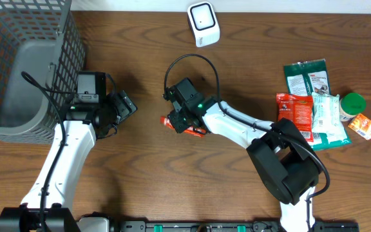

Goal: Scan the item barcode

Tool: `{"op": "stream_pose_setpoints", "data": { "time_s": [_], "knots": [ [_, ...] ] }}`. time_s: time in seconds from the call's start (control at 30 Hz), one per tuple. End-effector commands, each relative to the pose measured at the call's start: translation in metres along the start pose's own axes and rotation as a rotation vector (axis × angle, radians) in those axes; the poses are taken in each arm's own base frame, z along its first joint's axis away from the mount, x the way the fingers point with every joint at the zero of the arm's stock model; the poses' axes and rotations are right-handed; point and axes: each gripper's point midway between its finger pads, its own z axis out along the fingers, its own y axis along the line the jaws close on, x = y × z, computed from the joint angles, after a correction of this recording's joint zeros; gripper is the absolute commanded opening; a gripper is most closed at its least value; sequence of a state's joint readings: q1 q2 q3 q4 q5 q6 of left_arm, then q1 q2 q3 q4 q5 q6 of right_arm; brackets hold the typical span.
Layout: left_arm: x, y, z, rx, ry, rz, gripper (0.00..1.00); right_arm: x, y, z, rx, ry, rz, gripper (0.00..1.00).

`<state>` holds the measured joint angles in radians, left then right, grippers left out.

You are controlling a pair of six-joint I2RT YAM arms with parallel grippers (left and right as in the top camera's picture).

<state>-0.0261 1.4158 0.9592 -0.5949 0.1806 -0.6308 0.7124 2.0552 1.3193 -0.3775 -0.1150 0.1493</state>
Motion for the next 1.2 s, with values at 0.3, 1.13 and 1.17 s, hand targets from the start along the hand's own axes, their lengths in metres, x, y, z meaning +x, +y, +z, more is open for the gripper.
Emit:
{"op": "stream_pose_setpoints", "data": {
  "time_s": [0.3,1.13,1.17],
  "knots": [
    [-0.005,0.002,-0.002,-0.006,-0.014,-0.005,0.88,-0.036,0.016,-0.057,-0.011,-0.067,0.037,0.06],
    [-0.005,0.002,-0.002,-0.006,-0.014,-0.005,0.88,-0.027,0.029,-0.029,-0.052,-0.042,0.072,0.06],
    [-0.005,0.002,-0.002,-0.006,-0.014,-0.005,0.88,-0.029,0.03,-0.032,-0.054,-0.05,0.069,0.06]
  ]
}}
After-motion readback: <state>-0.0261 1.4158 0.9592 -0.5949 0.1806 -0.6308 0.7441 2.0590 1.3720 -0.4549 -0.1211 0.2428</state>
